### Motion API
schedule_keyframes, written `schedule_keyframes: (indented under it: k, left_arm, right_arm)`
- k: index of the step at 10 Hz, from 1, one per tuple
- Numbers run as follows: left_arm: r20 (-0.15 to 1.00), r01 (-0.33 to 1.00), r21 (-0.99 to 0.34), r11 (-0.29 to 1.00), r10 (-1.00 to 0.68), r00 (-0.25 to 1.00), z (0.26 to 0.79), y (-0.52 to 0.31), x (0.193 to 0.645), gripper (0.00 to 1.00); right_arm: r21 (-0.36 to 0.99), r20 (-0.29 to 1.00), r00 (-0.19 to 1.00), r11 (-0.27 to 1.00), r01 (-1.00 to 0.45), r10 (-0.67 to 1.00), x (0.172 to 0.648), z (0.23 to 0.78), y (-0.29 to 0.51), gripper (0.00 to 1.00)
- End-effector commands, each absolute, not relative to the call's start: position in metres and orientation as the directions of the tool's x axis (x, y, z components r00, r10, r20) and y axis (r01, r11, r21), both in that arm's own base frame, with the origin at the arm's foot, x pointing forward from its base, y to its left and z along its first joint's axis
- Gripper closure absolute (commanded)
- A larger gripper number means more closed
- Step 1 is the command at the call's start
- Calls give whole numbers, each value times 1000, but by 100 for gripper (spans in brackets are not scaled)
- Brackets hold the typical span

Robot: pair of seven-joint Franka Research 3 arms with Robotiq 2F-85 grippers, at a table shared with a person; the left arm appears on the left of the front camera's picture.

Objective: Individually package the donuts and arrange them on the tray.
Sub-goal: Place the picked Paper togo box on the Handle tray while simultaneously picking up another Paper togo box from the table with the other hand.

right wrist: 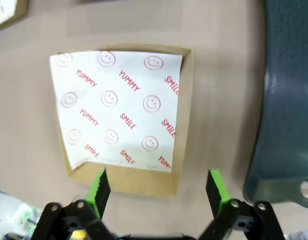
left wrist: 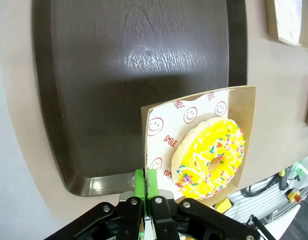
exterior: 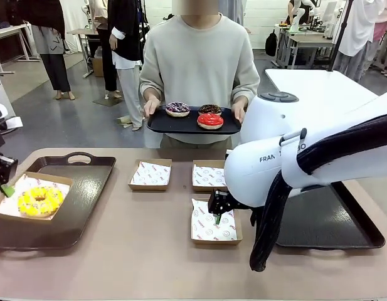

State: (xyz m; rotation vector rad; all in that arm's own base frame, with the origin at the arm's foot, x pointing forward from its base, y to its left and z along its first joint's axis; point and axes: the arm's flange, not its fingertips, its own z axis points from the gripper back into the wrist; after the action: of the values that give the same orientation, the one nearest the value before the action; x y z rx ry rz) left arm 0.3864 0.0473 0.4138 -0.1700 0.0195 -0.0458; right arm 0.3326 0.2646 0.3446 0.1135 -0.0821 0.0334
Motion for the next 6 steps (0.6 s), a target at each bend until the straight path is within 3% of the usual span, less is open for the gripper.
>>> schedule_keyframes:
  k: [1,6]
  left_arm:
    - [6,69,-185,980,-69,998,403,36,383,99]
    - [0,-10,-172,985,10,1000,392,26,389,99]
  right_arm:
    - [109,88,996,994,-29,20,333,329,264,0]
    - [109,78,996,992,-58,50,335,316,260,0]
